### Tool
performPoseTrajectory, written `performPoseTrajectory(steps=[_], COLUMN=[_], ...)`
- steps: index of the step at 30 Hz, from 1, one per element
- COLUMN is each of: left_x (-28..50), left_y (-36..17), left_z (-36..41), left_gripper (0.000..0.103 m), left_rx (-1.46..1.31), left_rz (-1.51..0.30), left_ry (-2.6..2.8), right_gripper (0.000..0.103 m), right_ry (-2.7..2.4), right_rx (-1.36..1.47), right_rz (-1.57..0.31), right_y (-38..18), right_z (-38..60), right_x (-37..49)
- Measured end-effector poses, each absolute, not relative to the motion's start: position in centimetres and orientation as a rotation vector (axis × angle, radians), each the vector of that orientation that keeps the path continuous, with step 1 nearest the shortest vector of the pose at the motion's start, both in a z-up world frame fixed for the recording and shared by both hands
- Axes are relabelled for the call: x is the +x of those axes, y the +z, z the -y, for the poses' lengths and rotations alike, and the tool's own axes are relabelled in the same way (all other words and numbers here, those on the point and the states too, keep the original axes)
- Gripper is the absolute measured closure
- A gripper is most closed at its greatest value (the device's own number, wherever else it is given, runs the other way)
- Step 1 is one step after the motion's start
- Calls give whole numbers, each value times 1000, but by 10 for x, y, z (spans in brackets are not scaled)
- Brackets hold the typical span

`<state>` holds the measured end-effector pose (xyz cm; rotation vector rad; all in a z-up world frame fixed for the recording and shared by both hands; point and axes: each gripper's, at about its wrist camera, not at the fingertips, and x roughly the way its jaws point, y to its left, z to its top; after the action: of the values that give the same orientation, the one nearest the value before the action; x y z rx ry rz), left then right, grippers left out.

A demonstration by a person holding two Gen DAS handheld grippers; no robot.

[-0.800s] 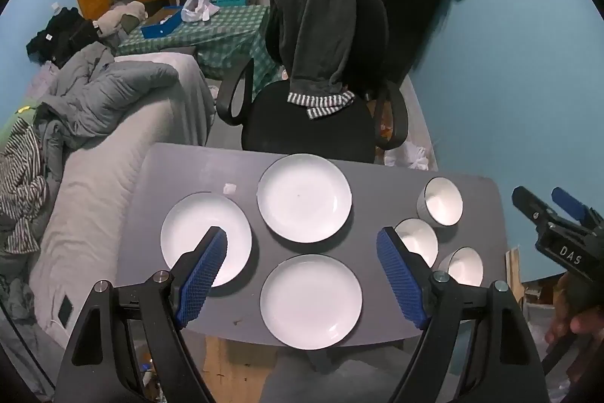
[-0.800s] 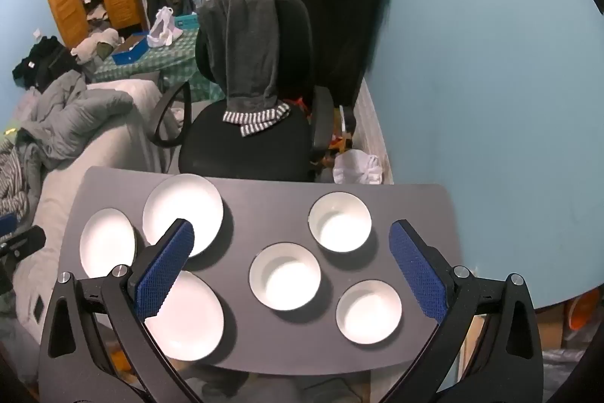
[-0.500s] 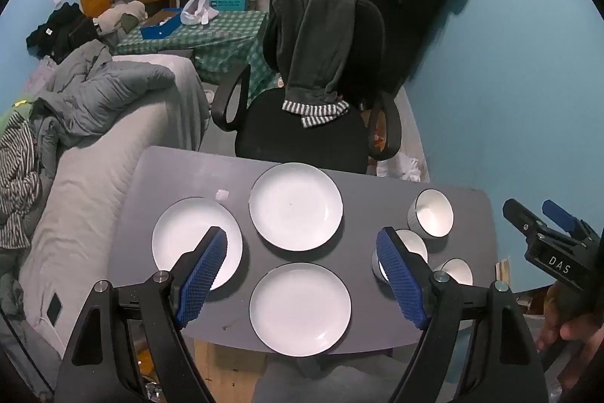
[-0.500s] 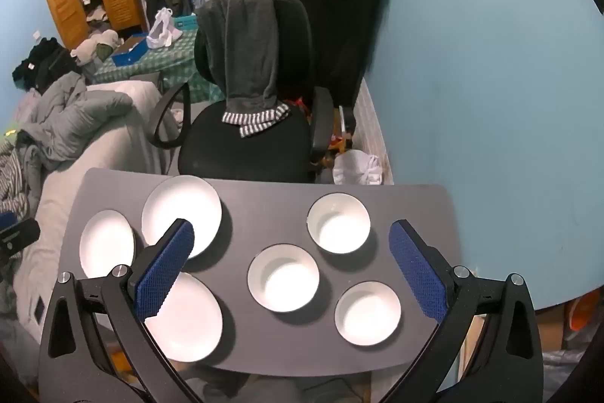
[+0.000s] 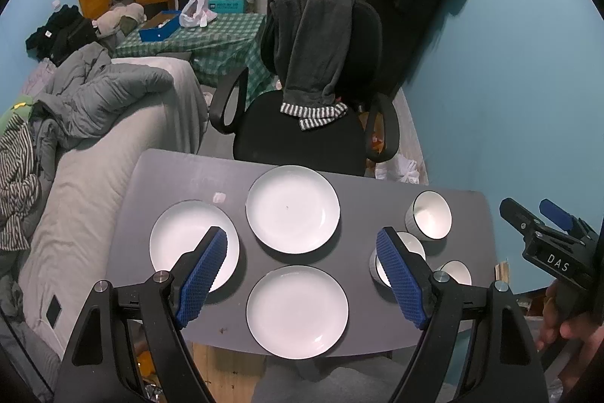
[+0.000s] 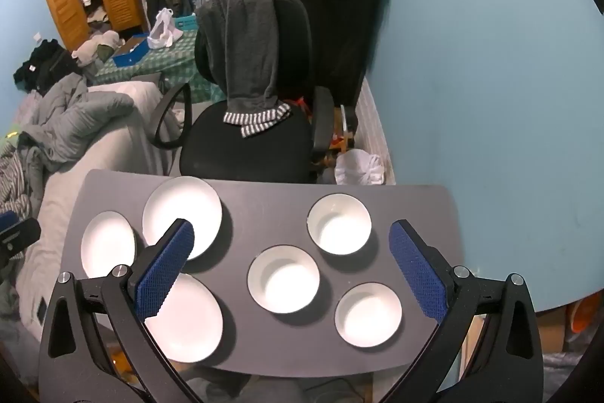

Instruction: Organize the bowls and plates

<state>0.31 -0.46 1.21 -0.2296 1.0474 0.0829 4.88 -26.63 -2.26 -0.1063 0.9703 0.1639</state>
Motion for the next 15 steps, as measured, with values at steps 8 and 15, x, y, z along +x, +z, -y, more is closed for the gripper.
performPoseTrajectory(steps=[8, 15], left_x=[4, 4], left_y=[12, 11], left_z=[1, 2], left_gripper=[20, 20], left_rx=[-231, -231], left_rz=[-1046, -1044], left_ry=[72, 72], right_gripper=[2, 2], right_ry=[170, 171], right_rx=[-119, -116], right_rz=[-970, -972], right_y=[-18, -20], right_z=[259, 260], right_x=[49, 50])
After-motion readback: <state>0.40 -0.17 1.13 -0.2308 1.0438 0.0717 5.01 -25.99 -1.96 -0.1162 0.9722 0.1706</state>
